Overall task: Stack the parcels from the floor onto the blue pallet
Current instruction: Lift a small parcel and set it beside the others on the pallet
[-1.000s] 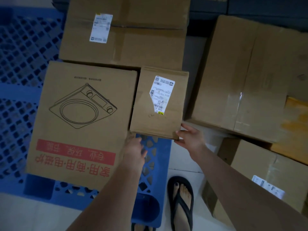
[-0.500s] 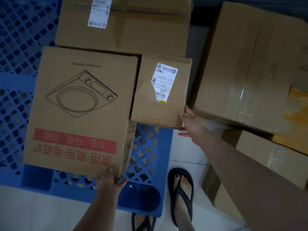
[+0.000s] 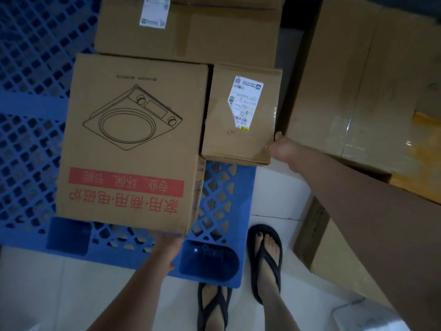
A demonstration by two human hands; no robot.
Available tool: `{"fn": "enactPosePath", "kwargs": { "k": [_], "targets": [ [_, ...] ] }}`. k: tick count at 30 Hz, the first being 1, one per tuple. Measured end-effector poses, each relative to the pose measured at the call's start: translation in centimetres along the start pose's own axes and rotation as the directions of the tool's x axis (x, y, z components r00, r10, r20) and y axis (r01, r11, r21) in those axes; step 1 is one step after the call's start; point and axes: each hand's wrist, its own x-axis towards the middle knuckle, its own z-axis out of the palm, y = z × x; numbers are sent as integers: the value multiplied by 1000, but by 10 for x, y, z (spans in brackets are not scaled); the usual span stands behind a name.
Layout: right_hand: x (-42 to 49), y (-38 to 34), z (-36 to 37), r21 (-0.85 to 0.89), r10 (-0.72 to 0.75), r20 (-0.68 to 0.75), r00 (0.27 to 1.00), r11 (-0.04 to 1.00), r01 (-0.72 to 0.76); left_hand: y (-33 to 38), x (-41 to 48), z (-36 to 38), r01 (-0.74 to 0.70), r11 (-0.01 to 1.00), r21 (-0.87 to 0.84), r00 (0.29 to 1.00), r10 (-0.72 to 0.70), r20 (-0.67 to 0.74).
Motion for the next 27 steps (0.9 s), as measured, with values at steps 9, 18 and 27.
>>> {"fn": "enactPosePath", "kwargs": {
  "k": [9, 18, 27],
  "targets": [
    [-128, 8, -39, -295, -71, -31, 997, 954, 59, 96, -137, 14, -455, 844, 285, 890, 428, 154],
    [-294, 123, -104, -452, 168, 66, 984, 884, -120, 128, -300, 87, -778, 396, 488, 598, 706, 379],
    [-396, 337, -146, -284, 336, -21, 942, 901, -328, -5, -392, 257, -816, 101, 570, 527, 537, 659]
  ]
}}
